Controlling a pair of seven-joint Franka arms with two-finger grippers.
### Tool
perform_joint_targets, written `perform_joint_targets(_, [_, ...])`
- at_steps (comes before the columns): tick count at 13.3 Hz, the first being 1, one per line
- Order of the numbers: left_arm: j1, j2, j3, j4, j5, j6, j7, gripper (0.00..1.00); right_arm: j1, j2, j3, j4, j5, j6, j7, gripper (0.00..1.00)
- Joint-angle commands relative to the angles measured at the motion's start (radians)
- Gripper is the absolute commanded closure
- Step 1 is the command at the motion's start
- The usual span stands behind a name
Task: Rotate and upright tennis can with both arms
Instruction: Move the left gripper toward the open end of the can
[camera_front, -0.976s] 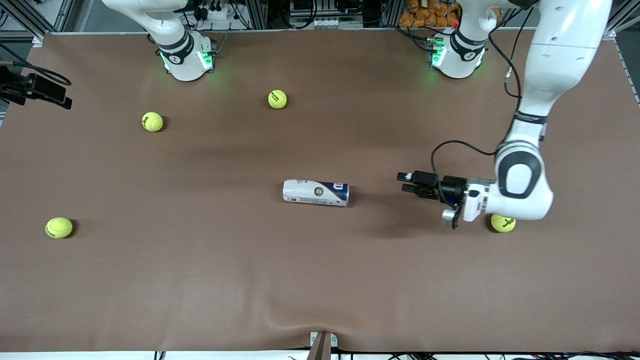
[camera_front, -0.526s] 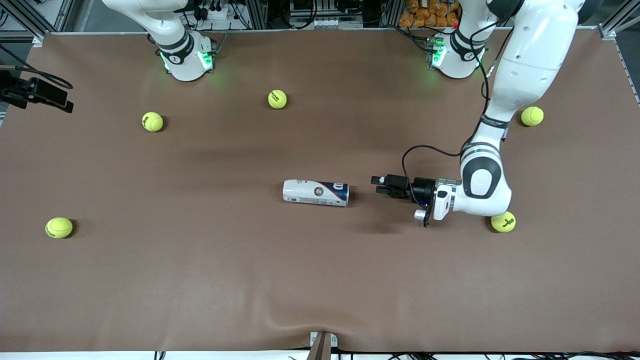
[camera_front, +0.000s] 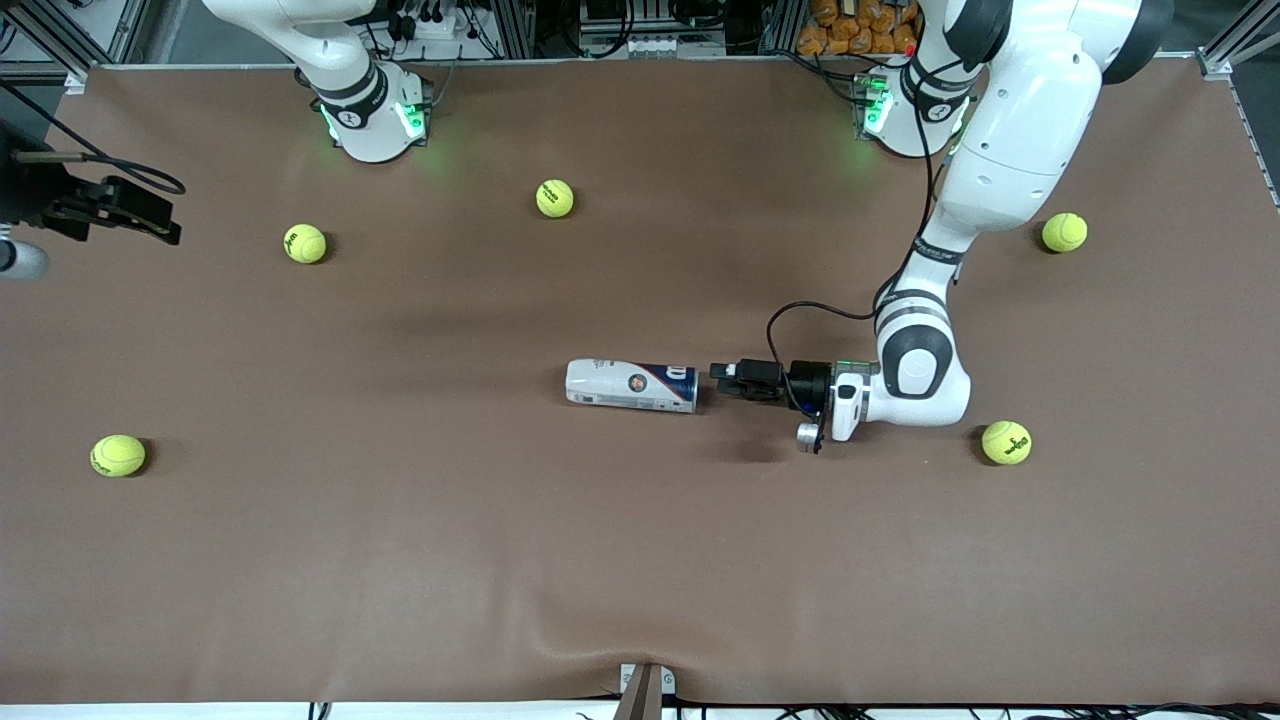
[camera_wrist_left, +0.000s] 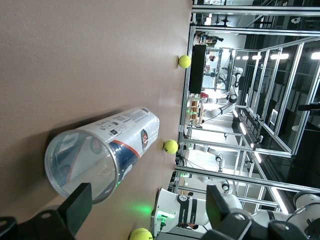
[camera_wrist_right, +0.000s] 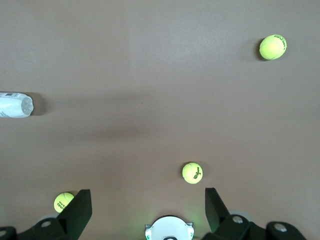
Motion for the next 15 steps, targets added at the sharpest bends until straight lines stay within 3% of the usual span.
perform_joint_targets(1, [-0.025,0.025,0.001,0.032,-0.034,0.048,0.005,0.00,-0.021,0.011,-0.005,-0.007,-0.012,0.023,-0.003,0.00])
perform_joint_targets(5, [-0.052,0.048,0.001,0.062,-0.048,0.056,0.005,0.00,-0.050,-0.005,-0.005,-0.004,-0.009,0.001,0.001,0.00])
perform_joint_targets(9, [-0.062,0.057,0.001,0.068,-0.055,0.069,0.005,0.30,-0.052,-0.013,-0.005,-0.007,-0.004,-0.002,-0.010,0.00])
perform_joint_targets(12, [-0.066,0.077,0.001,0.082,-0.057,0.069,0.007,0.35,-0.044,-0.011,-0.004,-0.005,-0.001,0.001,-0.011,0.00])
perform_joint_targets(15, [-0.066,0.077,0.001,0.082,-0.057,0.069,0.011,0.62,-0.044,-0.007,-0.004,-0.007,0.004,-0.002,-0.007,0.00])
